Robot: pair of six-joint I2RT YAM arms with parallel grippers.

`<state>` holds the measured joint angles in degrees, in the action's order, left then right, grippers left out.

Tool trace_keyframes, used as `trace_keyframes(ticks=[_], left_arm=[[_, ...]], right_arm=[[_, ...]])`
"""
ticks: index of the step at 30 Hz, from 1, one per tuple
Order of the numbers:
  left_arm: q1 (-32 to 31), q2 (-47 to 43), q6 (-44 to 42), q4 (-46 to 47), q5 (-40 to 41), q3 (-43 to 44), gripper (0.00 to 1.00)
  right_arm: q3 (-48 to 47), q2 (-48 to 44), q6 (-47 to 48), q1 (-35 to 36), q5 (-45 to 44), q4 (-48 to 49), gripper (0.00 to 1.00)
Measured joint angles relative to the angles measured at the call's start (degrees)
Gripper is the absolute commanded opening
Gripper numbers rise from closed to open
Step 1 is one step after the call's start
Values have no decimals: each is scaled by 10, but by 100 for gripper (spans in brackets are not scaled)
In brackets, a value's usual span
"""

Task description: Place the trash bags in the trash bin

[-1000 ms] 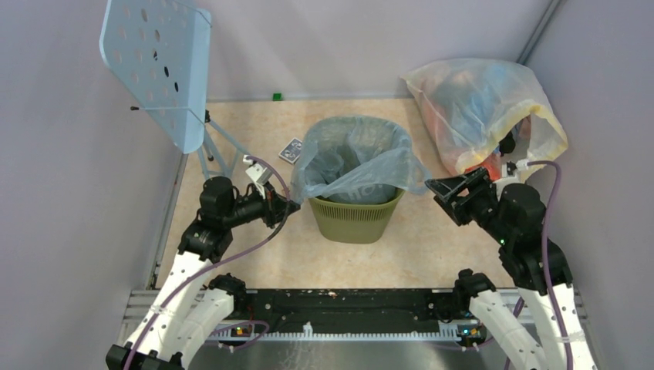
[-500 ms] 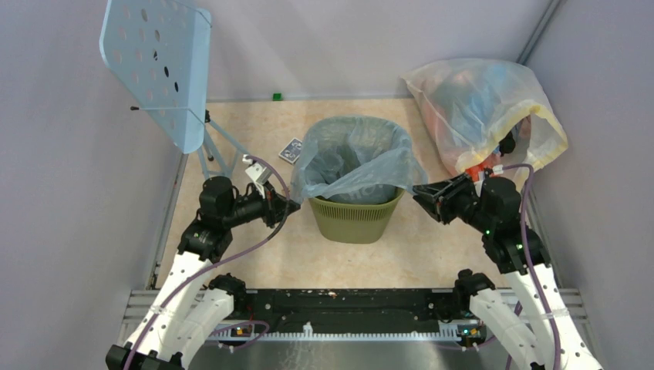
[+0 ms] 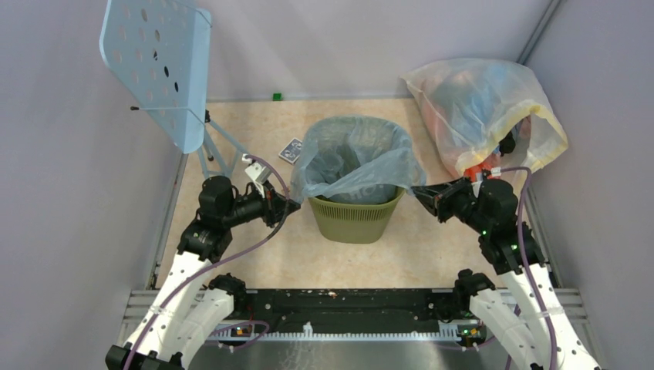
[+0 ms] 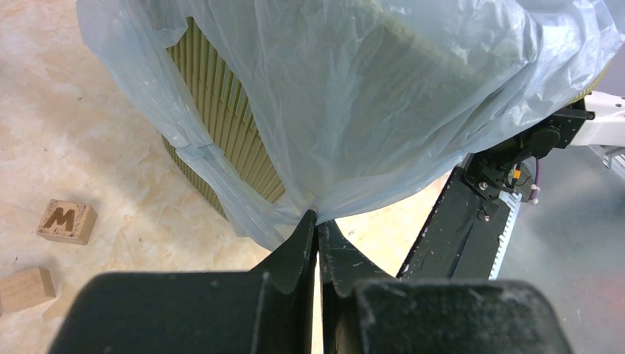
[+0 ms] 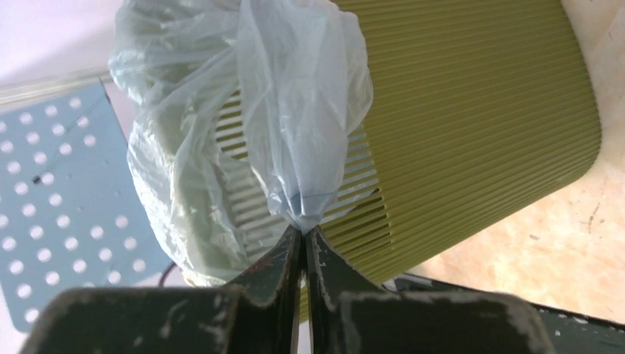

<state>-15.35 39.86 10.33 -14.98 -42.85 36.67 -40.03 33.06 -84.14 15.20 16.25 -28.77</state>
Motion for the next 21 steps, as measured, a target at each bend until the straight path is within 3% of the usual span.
trace_keyframes(ticks=[13, 17, 21], left_arm=[[0, -27, 0, -14, -5, 25, 6], [0, -33, 2, -11, -16, 25, 0], [0, -32, 5, -5, -35, 25, 0]], right_arm=[[21, -21, 70, 0, 2, -38, 0], [70, -15, 90, 0, 12, -23, 0], [73, 19, 124, 0, 16, 8, 0]])
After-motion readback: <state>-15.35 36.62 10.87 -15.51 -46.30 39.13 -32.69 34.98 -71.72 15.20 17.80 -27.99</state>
